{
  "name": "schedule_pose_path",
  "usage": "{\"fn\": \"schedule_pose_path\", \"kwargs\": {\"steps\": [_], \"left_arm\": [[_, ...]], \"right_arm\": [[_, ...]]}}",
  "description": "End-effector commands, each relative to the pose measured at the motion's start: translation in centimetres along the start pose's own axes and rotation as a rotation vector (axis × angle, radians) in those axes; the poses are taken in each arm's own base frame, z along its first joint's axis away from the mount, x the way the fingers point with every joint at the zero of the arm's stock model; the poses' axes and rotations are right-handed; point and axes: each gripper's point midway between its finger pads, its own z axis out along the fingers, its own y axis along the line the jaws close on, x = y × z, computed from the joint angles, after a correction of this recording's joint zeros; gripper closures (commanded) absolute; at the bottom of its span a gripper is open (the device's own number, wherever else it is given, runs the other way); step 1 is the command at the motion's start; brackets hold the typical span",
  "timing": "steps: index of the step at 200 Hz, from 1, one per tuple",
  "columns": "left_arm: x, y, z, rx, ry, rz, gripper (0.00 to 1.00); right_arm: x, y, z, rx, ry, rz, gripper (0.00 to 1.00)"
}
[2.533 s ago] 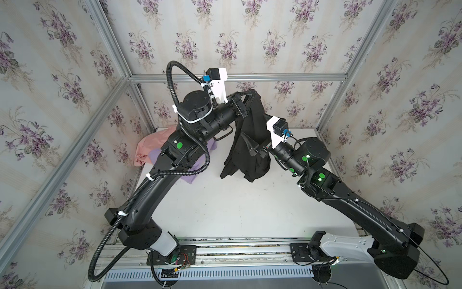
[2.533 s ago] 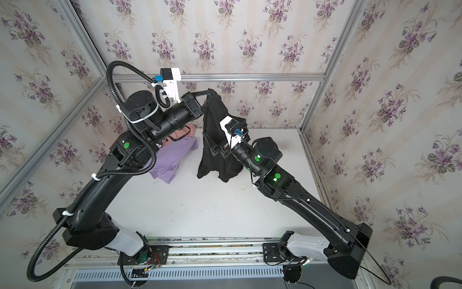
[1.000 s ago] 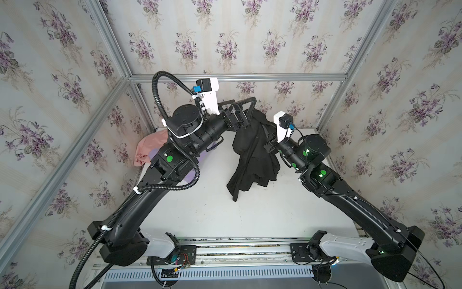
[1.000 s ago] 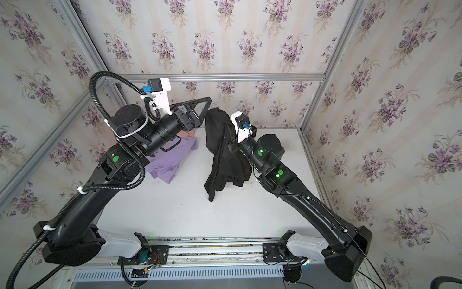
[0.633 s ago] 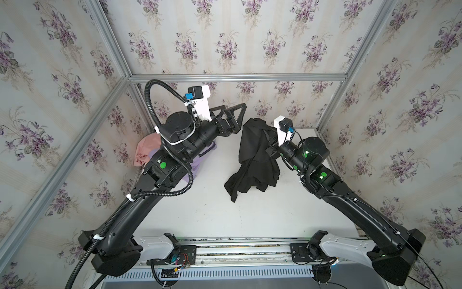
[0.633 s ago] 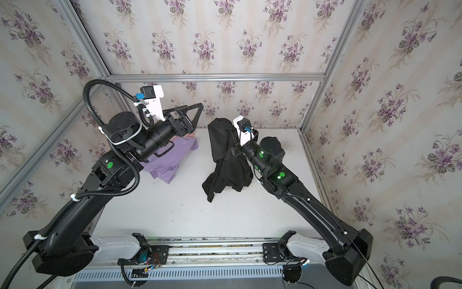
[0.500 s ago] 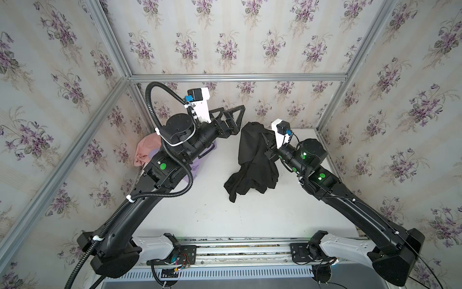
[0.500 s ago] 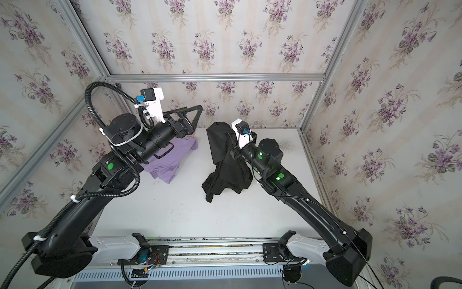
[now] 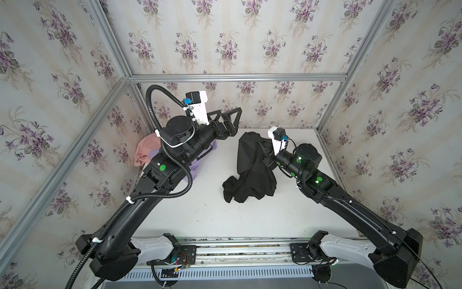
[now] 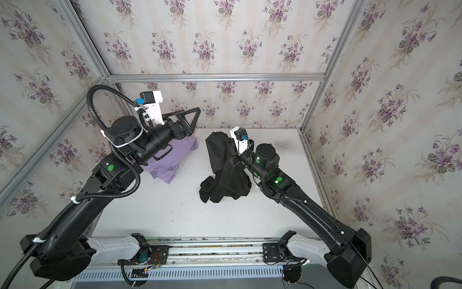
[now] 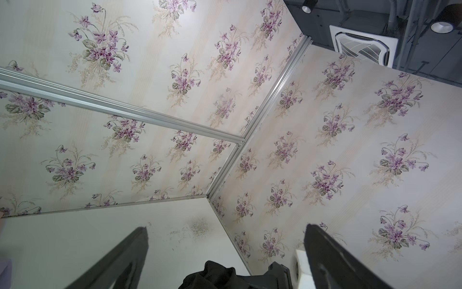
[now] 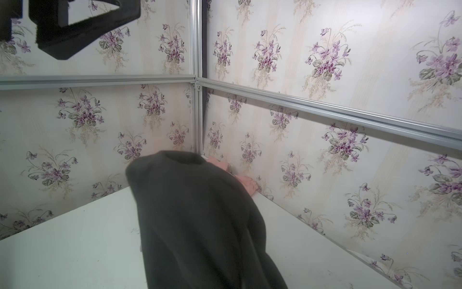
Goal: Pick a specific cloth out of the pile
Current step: 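Open the left gripper to release the black cloth to the right gripper, then lower the black cloth onto the table center with the right gripper and release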
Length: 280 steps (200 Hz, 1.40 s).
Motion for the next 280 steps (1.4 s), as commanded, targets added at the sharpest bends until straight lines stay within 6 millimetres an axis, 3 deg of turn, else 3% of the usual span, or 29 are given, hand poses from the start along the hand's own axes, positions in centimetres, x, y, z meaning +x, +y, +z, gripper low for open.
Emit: {"fn": "schedule_pose_path", "kwargs": {"steps": [1, 107, 280], "left_arm": [[-0.5, -0.1, 0.0, 0.003, -0.022, 0.005, 0.01], [-0.3, 0.4, 0.1, -0.005, -0.017, -0.001, 0.01], [0.3, 1.3, 0.1, -0.021, -0.006, -0.006, 0.01]], "right_arm": [[-1.0, 0.6, 0.1, -0.028, -0.052, 0.028, 1.0], [3.9, 2.5, 0.2, -0.076, 0.048, 0.094, 1.0], [11.6, 8.7, 1.6, -0.196, 0.196, 0.199, 1.0]]}}
